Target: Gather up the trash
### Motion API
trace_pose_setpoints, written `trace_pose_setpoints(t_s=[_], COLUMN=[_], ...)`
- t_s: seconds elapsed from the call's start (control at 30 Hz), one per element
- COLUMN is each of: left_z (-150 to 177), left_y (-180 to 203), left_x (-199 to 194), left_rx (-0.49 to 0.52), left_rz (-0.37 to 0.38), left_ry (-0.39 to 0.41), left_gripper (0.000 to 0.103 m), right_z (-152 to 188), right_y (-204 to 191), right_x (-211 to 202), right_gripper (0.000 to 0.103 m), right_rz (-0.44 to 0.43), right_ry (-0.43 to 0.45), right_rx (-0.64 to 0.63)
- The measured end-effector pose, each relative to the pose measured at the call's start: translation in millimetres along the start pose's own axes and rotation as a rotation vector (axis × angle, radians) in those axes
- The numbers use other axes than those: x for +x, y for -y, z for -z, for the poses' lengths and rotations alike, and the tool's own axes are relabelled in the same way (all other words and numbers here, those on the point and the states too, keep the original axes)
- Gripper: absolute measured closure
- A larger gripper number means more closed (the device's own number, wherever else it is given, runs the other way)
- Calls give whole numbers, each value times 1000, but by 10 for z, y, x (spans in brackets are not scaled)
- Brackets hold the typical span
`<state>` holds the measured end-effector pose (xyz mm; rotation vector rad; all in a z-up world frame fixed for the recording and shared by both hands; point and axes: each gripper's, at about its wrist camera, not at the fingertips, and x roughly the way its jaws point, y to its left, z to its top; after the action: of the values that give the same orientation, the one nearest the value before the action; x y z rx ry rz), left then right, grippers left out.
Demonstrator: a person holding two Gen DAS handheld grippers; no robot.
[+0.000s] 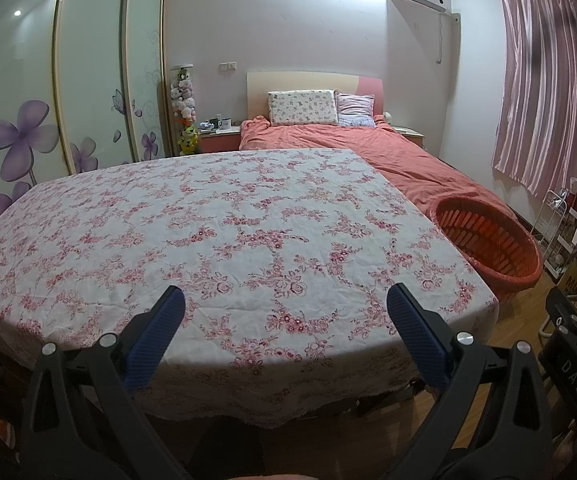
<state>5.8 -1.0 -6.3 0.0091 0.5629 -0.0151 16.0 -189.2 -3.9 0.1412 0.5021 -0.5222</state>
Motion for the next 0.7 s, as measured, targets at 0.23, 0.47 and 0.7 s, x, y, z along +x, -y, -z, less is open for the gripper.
trace_pose_setpoints(t_s=[0.23, 0.47, 0.7], left_z=[0, -1, 18], left_y=[3, 5, 42], left_x=[-2, -3, 8], left_rx=[0, 0, 8], left_rz=[-1, -1, 6], left_ry=[0, 0, -2], left_gripper=[4, 4, 4], right_z=[-3, -3, -5], right_y=[4, 4, 2], right_x=[2, -4, -2], right_gripper=[9, 9, 9], right_rz=[0, -1, 0], right_ry=[0, 0, -1], right_rx=[0, -1, 1])
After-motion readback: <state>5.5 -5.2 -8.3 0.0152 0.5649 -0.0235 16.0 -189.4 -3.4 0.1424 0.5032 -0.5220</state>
